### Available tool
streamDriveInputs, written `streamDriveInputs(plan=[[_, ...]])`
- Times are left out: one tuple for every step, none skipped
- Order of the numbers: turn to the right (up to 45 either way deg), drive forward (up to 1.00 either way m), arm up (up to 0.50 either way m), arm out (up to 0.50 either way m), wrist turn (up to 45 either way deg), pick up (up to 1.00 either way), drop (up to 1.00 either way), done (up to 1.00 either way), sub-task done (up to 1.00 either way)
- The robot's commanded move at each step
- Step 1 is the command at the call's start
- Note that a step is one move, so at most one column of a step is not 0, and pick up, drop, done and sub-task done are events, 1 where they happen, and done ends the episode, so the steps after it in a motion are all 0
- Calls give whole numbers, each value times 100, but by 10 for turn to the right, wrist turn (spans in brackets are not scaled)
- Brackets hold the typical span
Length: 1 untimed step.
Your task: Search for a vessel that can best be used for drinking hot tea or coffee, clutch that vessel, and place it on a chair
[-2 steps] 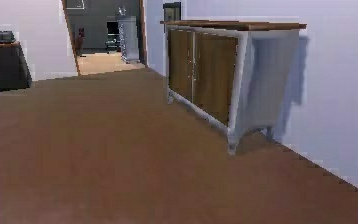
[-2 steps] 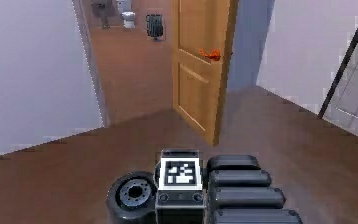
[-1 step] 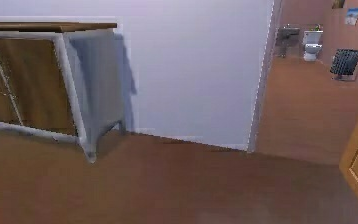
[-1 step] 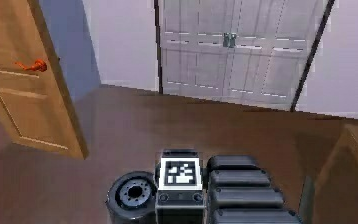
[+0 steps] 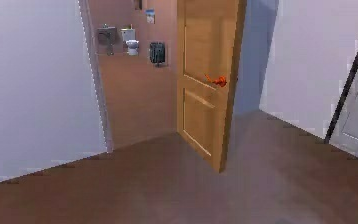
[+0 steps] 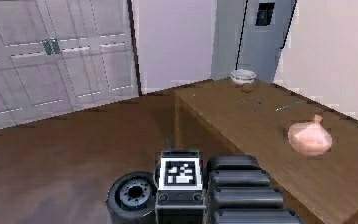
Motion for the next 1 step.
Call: streamDriveInputs(plan=[[450, 0, 0, 0, 0, 0, 0, 0, 0]])
